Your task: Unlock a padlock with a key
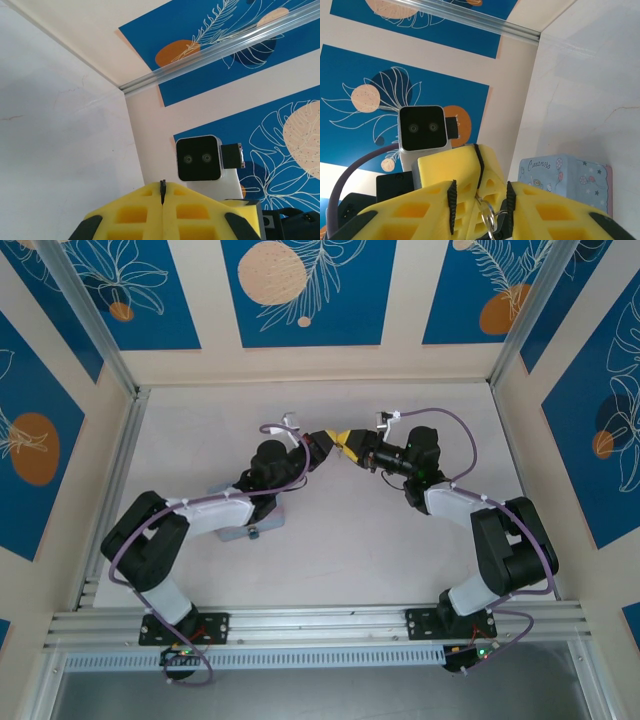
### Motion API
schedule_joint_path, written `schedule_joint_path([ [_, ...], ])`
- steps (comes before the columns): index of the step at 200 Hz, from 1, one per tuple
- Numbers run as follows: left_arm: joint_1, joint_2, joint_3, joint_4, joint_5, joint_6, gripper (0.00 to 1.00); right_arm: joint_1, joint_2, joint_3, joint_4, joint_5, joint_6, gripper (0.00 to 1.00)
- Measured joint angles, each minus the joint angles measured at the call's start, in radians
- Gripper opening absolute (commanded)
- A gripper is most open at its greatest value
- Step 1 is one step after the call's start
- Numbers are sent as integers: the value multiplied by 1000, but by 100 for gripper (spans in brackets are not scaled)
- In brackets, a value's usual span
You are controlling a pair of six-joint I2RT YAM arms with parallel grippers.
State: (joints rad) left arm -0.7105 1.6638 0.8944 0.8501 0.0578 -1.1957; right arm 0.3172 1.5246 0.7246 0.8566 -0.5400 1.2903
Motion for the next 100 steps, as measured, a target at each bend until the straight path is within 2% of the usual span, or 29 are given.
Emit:
schedule_joint_path([
  [67,0,10,0,23,-8,-24,0,3,0,0,4,-11,0,29],
  [100,0,10,0,25,-8,-29,0,5,0,-3,6,-11,0,24],
])
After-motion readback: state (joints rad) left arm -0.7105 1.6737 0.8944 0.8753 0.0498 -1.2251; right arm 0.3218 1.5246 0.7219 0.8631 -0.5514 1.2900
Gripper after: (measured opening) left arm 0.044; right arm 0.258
